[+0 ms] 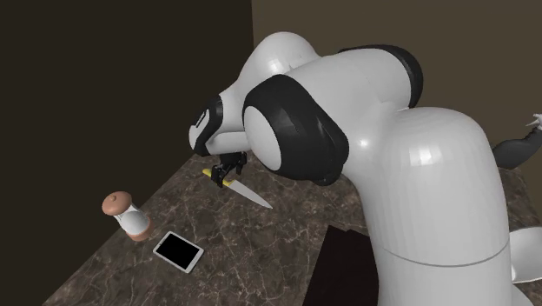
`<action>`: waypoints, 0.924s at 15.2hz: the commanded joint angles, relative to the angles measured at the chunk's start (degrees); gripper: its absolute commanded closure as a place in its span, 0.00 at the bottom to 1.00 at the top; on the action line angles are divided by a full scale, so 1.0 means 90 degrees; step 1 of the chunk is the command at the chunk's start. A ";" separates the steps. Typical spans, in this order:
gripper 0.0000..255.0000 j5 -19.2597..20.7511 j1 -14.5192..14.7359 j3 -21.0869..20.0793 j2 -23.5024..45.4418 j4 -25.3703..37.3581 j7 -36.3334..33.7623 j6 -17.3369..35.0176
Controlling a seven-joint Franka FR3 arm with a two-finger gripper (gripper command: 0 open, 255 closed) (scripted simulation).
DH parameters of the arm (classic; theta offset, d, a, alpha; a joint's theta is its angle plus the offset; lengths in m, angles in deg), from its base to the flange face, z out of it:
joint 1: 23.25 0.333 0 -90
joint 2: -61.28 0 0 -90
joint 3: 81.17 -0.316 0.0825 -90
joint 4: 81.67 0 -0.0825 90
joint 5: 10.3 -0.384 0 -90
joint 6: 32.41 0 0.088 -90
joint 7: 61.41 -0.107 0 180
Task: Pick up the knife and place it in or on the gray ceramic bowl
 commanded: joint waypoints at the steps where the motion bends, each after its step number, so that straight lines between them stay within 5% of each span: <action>1: 1.00 0.0000 0.0000 0.0000 0.0000 0.0000 0.0000 0.0000; 14: 1.00 0.0057 0.0022 0.0039 -0.0269 -0.0045 -0.0076 -0.0219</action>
